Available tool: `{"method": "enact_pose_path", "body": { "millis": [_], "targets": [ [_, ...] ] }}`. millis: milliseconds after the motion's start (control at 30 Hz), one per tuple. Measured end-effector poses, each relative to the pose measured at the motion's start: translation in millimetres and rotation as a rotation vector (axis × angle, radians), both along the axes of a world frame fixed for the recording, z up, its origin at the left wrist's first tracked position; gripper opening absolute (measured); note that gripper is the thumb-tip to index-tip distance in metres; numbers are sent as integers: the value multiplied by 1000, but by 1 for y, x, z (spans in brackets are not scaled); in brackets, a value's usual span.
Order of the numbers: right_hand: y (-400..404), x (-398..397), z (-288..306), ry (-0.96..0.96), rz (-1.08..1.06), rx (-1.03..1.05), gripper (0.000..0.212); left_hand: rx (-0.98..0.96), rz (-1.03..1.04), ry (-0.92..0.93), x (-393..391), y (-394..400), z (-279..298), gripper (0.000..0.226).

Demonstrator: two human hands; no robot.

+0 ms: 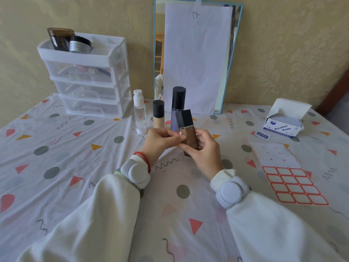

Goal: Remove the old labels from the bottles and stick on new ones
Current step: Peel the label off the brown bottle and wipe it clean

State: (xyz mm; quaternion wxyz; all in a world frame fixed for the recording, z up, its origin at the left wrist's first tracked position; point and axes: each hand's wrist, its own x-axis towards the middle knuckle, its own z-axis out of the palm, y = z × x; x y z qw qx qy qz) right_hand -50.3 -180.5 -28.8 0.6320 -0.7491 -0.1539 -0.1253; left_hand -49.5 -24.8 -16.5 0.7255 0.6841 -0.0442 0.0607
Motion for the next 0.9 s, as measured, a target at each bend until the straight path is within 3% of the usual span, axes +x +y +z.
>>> {"method": "enact_pose_path", "body": {
  "millis": [433,900],
  "targets": [
    [-1,0,0,-48,20,-74,43,111,71,0,-1,0,0,10],
    [-1,4,-1,11,107,-35,23,-12,64,29,1,0,0,14]
  ]
}}
